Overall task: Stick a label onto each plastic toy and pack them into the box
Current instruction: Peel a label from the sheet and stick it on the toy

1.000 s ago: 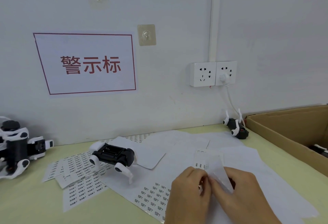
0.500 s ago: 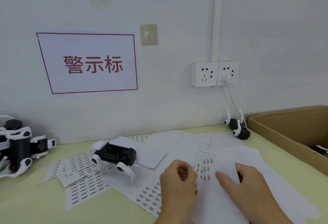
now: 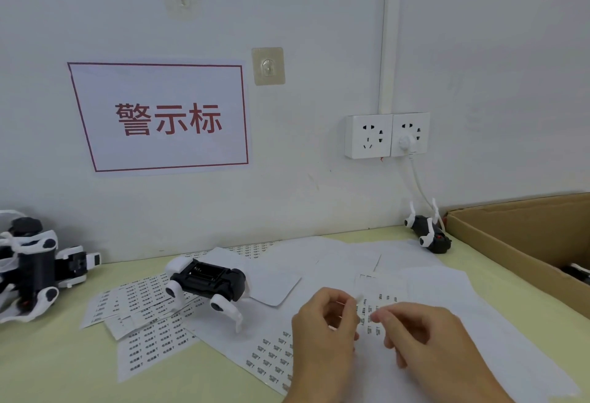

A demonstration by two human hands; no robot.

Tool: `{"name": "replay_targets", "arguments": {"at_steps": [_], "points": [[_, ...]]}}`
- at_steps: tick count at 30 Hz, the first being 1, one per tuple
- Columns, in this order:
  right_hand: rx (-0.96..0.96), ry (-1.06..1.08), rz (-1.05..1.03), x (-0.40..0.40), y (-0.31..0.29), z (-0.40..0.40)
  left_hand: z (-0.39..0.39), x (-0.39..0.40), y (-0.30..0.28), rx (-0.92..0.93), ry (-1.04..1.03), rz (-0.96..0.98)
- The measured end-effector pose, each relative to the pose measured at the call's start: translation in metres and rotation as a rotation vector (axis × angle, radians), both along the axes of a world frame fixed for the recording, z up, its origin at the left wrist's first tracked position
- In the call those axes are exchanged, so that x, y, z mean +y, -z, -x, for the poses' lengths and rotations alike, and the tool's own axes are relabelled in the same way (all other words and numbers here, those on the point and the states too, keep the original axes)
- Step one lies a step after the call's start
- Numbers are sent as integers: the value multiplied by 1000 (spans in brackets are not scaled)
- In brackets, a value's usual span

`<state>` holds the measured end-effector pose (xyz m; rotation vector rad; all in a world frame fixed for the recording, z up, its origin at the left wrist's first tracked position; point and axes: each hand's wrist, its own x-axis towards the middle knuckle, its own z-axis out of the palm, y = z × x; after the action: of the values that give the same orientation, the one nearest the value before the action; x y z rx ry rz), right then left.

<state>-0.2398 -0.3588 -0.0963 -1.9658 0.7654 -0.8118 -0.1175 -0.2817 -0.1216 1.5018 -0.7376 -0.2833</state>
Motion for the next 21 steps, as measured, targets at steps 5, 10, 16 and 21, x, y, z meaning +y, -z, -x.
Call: {"name": "replay_targets", "arguments": {"at_steps": [5,10,16,21], "points": [[-137,-44,-502,-8,-5,0,4,2,-1,-92,14,14],[-175,-88,-700,-11,-7,-1,6,4,-1,-131,17,12],[-226,-100,-788,-11,-8,-3,9,6,-2,-174,46,-3],[-264,-150,-794,-10,-7,-2,11,7,-5,-125,69,-10]]}}
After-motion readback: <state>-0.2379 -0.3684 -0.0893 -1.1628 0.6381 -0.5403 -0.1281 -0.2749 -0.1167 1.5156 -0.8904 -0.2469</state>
